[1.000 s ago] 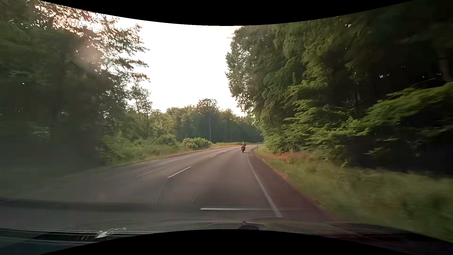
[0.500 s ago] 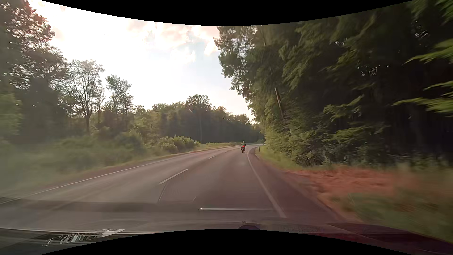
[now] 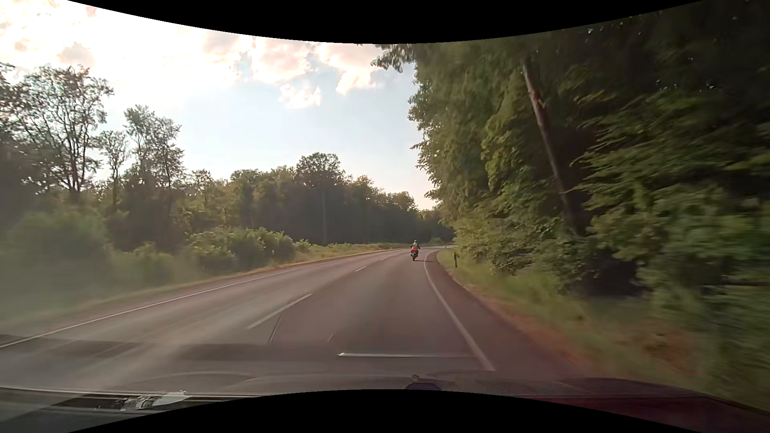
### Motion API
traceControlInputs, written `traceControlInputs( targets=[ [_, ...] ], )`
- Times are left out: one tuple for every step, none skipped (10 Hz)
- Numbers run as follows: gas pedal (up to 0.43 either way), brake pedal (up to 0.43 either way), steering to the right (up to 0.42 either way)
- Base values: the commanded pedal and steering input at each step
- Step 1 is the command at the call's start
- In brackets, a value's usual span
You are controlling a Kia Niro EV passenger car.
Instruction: Follow the waypoints while adhering to traffic rules and regulations
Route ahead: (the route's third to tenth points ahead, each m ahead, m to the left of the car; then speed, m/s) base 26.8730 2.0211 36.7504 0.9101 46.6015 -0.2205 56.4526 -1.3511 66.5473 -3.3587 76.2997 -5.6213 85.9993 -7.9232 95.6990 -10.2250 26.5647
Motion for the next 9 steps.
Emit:
traceControlInputs(
  targets=[
    [0.551,0.0,0.015],
    [0.539,0.0,0.015],
    [0.531,0.0,0.016],
    [0.531,0.0,0.017],
    [0.52,0.0,0.019],
    [0.512,0.0,0.018],
    [0.5,0.0,0.019],
    [0.488,0.0,0.018],
    [0.48,0.0,0.019]
  ],
)
